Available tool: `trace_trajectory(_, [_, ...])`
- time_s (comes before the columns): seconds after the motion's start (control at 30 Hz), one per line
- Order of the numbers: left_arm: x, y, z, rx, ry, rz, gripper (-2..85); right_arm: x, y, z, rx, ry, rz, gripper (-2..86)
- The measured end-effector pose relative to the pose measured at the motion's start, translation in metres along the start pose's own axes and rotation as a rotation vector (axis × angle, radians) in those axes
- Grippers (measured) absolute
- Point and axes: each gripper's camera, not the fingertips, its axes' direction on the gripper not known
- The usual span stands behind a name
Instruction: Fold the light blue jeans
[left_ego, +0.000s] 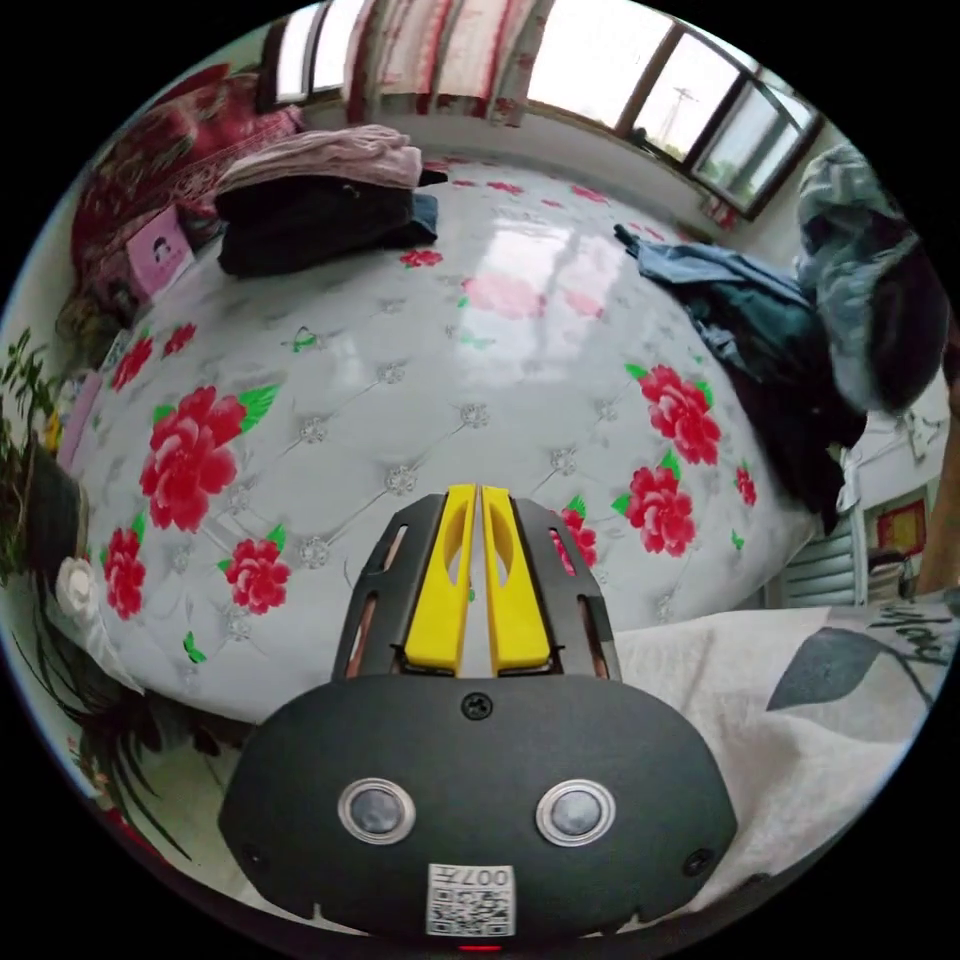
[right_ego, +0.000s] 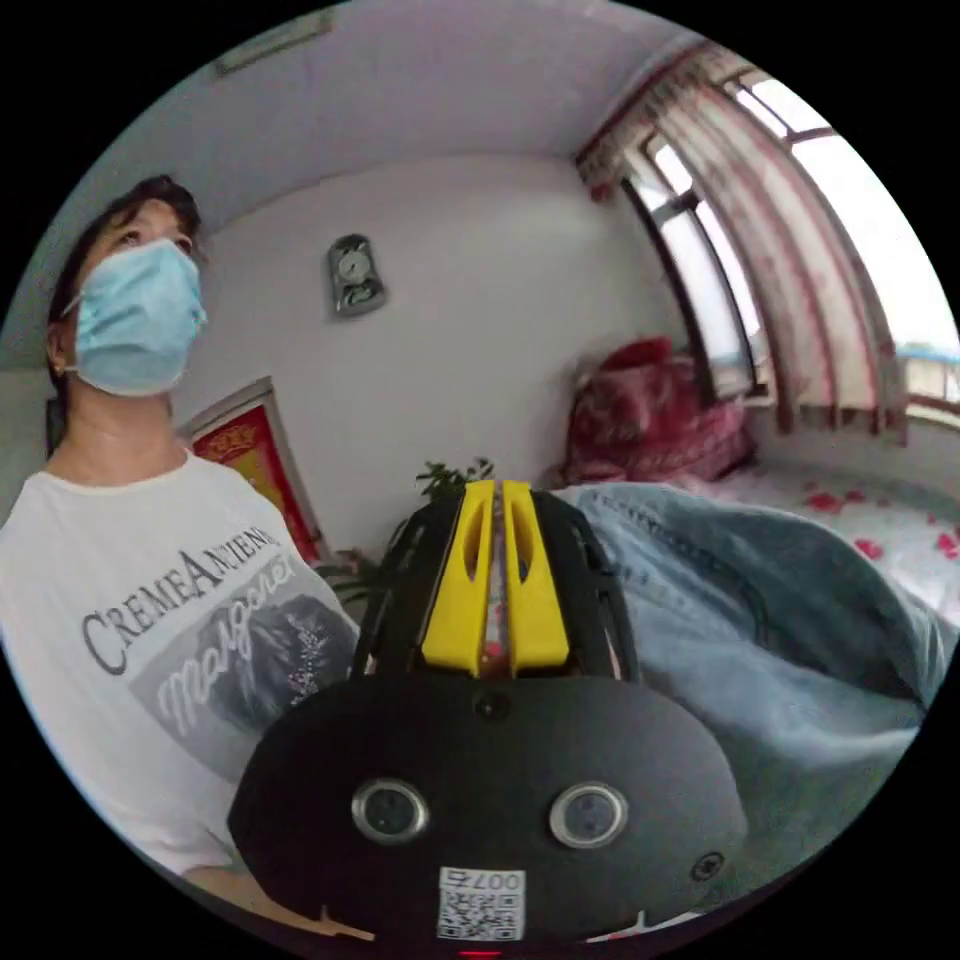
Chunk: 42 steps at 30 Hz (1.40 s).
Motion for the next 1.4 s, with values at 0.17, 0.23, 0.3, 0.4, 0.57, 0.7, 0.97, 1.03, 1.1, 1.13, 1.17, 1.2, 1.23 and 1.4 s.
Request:
trace_trajectory(0.17, [-0.091,0.036,-0.022,-0.02,-0.123,-0.239,-0.6,0.051,0.099,0.175,-0.351,0.004,0.296,4.3])
trace_trajectory(0.23, [-0.135,0.062,-0.039,-0.018,-0.149,-0.349,-0.5,0.066,0.137,0.18,-0.404,0.021,0.388,5.1])
trace_trajectory(0.3, [-0.156,0.078,-0.049,-0.019,-0.152,-0.394,-0.4,0.082,0.174,0.165,-0.435,0.101,0.489,5.6])
trace_trajectory(0.4, [-0.159,0.086,-0.057,-0.03,-0.154,-0.366,0.5,0.105,0.23,0.114,-0.432,0.261,0.665,6.4])
trace_trajectory(0.57, [-0.085,0.045,-0.034,-0.065,-0.109,-0.058,4.5,0.112,0.295,0.012,-0.262,0.551,0.914,7.4])
trace_trajectory(0.7, [0.012,-0.011,0.005,-0.106,-0.05,0.29,7.4,0.115,0.312,-0.023,-0.152,0.693,0.99,8.0])
trace_trajectory(0.97, [0.044,-0.059,0.094,-0.321,-0.179,0.47,4.2,0.151,0.321,-0.037,-0.132,0.767,1.052,8.5])
trace_trajectory(1.03, [0.013,-0.063,0.09,-0.34,-0.121,0.387,1.4,0.157,0.323,-0.037,-0.137,0.771,1.053,8.5])
trace_trajectory(1.1, [-0.011,-0.06,0.082,-0.344,-0.187,0.374,-0.1,0.163,0.328,-0.039,-0.133,0.774,1.073,8.5])
trace_trajectory(1.13, [-0.031,-0.056,0.073,-0.343,-0.263,0.378,-0.4,0.168,0.331,-0.043,-0.123,0.768,1.086,8.4])
trace_trajectory(1.17, [-0.043,-0.055,0.066,-0.336,-0.297,0.371,-0.6,0.174,0.332,-0.048,-0.111,0.762,1.093,8.4])
trace_trajectory(1.2, [-0.073,-0.053,0.048,-0.317,-0.352,0.328,-0.7,0.176,0.332,-0.051,-0.108,0.764,1.093,8.4])
trace_trajectory(1.23, [-0.109,-0.053,0.026,-0.289,-0.383,0.244,-0.8,0.182,0.331,-0.056,-0.107,0.776,1.086,8.4])
trace_trajectory(1.4, [-0.238,-0.031,-0.067,-0.148,-0.381,-0.192,-0.6,0.216,0.335,-0.083,-0.099,0.86,1.131,8.8])
